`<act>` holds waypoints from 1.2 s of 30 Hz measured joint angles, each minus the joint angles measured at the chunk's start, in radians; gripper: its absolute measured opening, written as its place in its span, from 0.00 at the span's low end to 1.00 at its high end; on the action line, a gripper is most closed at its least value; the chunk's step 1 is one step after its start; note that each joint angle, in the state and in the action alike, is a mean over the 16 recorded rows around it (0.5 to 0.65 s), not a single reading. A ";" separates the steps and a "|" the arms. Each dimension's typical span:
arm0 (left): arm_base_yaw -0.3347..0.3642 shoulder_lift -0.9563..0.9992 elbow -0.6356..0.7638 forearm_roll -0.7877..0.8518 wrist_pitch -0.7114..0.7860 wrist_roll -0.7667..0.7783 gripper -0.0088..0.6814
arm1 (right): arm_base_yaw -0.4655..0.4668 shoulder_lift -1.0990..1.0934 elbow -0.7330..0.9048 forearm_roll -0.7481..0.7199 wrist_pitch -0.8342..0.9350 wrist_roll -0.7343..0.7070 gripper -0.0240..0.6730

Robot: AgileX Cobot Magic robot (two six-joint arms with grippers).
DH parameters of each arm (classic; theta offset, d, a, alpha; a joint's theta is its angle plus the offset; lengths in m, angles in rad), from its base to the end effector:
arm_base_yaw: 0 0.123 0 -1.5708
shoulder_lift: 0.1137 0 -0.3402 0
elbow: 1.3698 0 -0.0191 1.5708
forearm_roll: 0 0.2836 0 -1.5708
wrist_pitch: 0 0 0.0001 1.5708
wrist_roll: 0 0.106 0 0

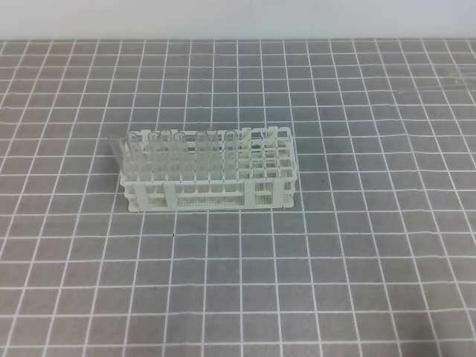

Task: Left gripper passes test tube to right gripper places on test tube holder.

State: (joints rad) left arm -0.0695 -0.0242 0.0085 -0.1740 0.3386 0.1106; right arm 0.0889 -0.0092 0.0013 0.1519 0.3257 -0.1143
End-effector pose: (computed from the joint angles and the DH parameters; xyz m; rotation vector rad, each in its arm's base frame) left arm 0.0438 -0.0092 0.1773 0.0553 1.8026 -0.1397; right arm 0.0447 0.0091 0.1805 -0.0879 1.7972 0.1283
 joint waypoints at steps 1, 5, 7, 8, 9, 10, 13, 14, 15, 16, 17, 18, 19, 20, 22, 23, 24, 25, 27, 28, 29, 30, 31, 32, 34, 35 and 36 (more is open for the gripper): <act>0.000 0.000 0.000 0.000 0.000 0.000 0.01 | 0.000 0.000 0.000 0.000 0.000 0.000 0.02; 0.000 0.002 -0.001 0.000 0.002 0.000 0.01 | 0.000 0.001 0.000 0.000 0.000 0.000 0.02; 0.000 0.005 -0.002 0.000 0.003 0.000 0.01 | 0.000 0.001 0.000 0.000 0.000 0.000 0.02; 0.000 0.007 -0.002 0.000 0.004 0.001 0.01 | 0.000 0.001 0.000 0.000 0.000 0.000 0.02; 0.000 0.009 -0.003 0.001 0.005 0.001 0.01 | 0.000 0.001 0.000 0.000 0.000 0.000 0.02; 0.000 0.007 -0.003 0.001 0.005 0.001 0.01 | 0.000 0.001 0.000 0.000 0.000 0.000 0.02; 0.000 0.007 -0.002 0.000 0.004 0.001 0.01 | 0.000 0.002 0.000 0.000 0.000 0.000 0.02; 0.000 0.005 -0.002 0.000 0.004 0.001 0.01 | 0.000 0.002 0.000 0.000 0.000 0.000 0.02; 0.000 0.002 -0.002 0.000 0.003 0.000 0.01 | 0.000 0.002 0.000 0.000 0.000 0.000 0.02; 0.000 0.002 -0.002 0.000 0.003 0.000 0.01 | 0.000 0.002 0.000 0.000 0.000 0.000 0.02; 0.000 0.000 -0.001 0.000 0.002 0.000 0.01 | 0.000 0.002 0.000 0.000 0.000 0.000 0.02; 0.000 0.000 -0.001 0.000 0.002 0.000 0.01 | 0.000 0.002 0.000 0.000 0.000 0.000 0.02; 0.000 0.000 -0.001 0.000 0.001 0.000 0.01 | 0.000 0.002 0.000 0.000 0.000 0.000 0.02; 0.000 -0.002 0.000 0.000 0.000 0.000 0.01 | 0.000 0.002 0.000 0.000 0.000 0.000 0.02; 0.000 0.002 -0.002 0.000 0.002 0.000 0.01 | 0.000 0.002 0.000 0.000 0.000 0.000 0.02; 0.000 0.000 -0.001 0.000 0.001 0.000 0.01 | 0.000 0.002 0.000 0.000 0.000 0.000 0.02; 0.000 -0.002 0.000 0.000 0.000 0.000 0.01 | 0.000 0.002 0.000 0.000 0.000 0.000 0.02; 0.000 -0.005 0.001 0.000 -0.001 0.000 0.01 | 0.000 0.002 0.000 0.000 0.000 0.000 0.02; 0.000 -0.002 0.001 0.000 -0.001 0.000 0.01 | 0.000 0.002 0.000 0.000 0.000 0.000 0.02; 0.000 0.000 0.000 0.000 0.000 0.000 0.01 | 0.000 0.002 0.000 0.000 0.000 0.000 0.02; 0.000 0.000 0.000 0.000 0.000 0.000 0.01 | 0.000 0.002 0.000 0.000 0.000 -0.001 0.02; 0.000 0.001 0.000 0.000 0.000 0.000 0.01 | 0.000 0.002 0.000 0.000 0.000 -0.001 0.02; 0.000 0.002 0.000 0.000 0.001 0.000 0.01 | 0.000 0.002 0.000 0.000 0.000 -0.001 0.02; 0.000 0.001 0.001 0.000 0.000 0.000 0.01 | 0.000 0.002 0.000 0.000 0.000 -0.001 0.02; 0.000 0.001 0.001 0.000 0.000 0.000 0.01 | 0.000 0.002 0.000 0.000 0.000 -0.001 0.02; 0.000 0.002 0.000 0.000 0.001 0.000 0.01 | 0.000 0.002 0.000 0.000 0.000 -0.001 0.02; 0.000 0.004 -0.001 0.000 0.002 0.000 0.01 | 0.000 0.002 0.000 0.000 0.000 -0.001 0.02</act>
